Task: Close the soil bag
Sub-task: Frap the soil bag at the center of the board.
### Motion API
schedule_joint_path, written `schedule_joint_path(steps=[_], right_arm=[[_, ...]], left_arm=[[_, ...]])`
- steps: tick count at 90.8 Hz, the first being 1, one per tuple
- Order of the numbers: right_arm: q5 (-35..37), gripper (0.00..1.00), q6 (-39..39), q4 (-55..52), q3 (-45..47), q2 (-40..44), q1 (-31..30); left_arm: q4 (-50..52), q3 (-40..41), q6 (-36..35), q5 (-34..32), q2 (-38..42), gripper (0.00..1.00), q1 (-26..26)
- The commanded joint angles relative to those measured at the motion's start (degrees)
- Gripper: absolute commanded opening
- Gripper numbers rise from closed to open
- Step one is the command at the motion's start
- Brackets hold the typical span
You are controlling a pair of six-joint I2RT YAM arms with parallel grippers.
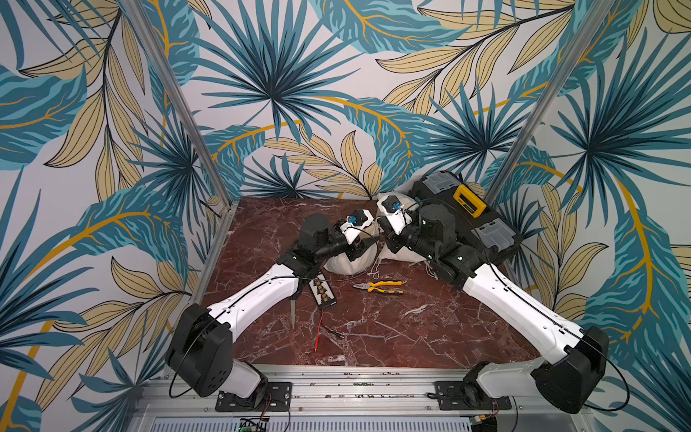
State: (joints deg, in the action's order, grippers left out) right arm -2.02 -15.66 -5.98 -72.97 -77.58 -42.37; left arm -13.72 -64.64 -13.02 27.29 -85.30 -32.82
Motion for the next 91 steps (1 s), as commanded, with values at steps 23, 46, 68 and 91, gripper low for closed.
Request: schedule_joint_path(steps=[23,46,68,91], right_arm=[[1.9,0.00,1.9,-0.1,2.2,6.3,0.1],[13.1,0.00,3.4,2.7,7.2,19.9,0.1],[20.3,0.00,5.5,4.8,12.1,30.4,0.1],[25.5,0.00,5.8,5.5,15.1,34.9,0.2]], left_arm=[[1.6,-5.1,-2.9,-11.7,-5.9,0.13,-1.7],[-1.6,2.0,-1.7,-28.5,-6.4,0.08,-2.0],[4.3,0.0,0.3,-46.8,-11.1,0.08,-2.0],[9.0,-2.0,2.3,-52.2,-13.2,0.16,-0.7]])
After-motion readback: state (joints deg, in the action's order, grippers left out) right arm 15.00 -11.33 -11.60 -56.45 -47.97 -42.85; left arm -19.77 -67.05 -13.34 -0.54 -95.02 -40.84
